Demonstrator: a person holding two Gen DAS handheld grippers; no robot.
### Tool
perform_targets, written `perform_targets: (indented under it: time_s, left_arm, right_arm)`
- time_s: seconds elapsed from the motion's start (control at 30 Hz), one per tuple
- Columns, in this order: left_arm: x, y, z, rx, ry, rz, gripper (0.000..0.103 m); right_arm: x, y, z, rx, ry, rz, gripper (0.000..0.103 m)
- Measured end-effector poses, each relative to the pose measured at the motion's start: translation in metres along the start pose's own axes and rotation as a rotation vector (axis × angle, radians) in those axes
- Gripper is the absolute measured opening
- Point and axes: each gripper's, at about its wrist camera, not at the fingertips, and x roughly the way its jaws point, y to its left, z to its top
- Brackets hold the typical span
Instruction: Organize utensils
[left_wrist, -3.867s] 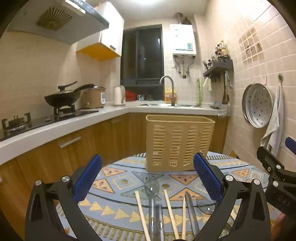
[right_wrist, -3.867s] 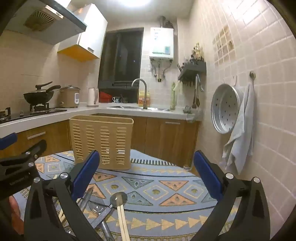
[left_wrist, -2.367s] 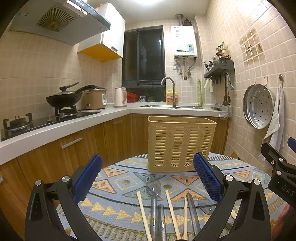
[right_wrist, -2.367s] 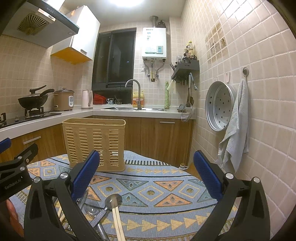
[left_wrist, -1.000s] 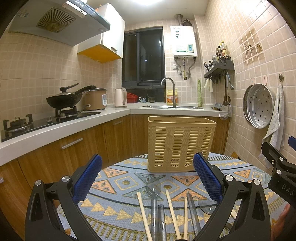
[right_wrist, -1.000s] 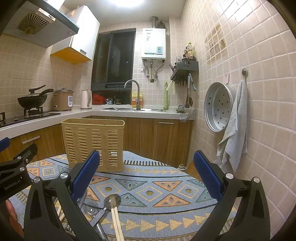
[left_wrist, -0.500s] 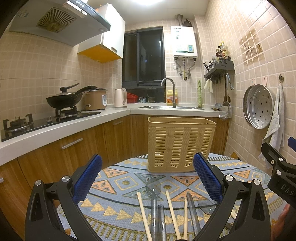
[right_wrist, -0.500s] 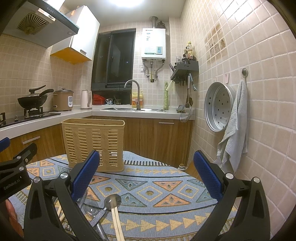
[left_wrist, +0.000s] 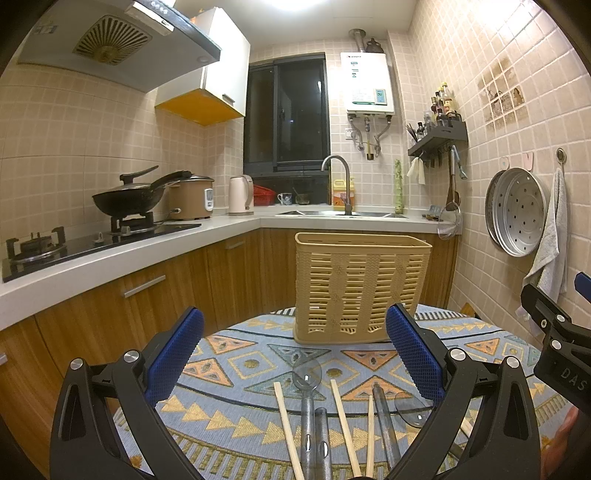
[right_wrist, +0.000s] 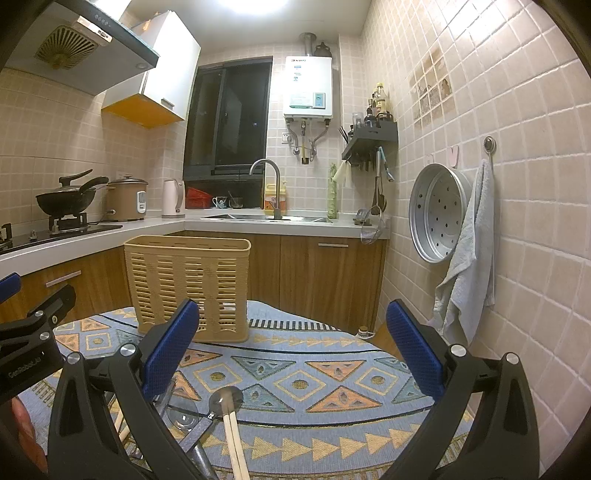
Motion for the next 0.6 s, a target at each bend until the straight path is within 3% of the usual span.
perform_targets:
  time_s: [0.6]
  left_arm:
    - [0.0012, 0.0040, -0.0006, -0.018, 0.004, 0.011, 0.096]
  right_arm:
    - [0.0021, 0.0060, -0.0020, -0.020, 0.004, -0.031, 0.097]
